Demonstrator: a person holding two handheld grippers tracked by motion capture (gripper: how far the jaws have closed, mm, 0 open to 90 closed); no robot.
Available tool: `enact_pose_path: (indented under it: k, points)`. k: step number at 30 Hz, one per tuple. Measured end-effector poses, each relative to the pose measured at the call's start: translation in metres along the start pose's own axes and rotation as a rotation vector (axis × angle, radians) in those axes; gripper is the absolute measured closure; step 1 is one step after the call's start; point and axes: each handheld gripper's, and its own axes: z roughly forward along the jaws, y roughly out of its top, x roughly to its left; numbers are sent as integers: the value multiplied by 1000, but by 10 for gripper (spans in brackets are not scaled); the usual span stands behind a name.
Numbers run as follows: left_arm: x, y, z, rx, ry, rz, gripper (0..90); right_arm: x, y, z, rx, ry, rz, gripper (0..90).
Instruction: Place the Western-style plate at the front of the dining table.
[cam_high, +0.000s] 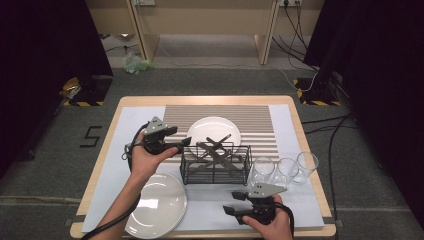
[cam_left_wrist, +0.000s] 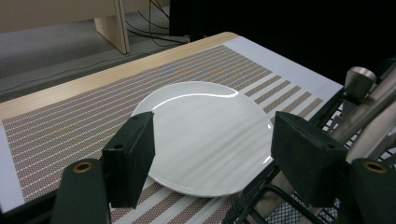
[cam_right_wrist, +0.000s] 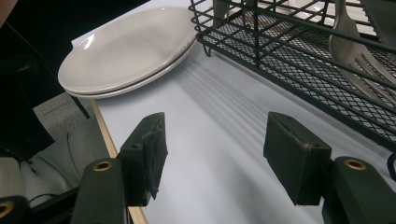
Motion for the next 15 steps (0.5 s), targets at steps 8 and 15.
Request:
enact_pose_path:
  k: [8,15]
  points:
    - [-7,-1,-6,-9,-24,13,301,0,0,1,0,0,-4,395]
    - [-12,-2,-9,-12,-40,23,301,0,0,0,0,-1,-3,394]
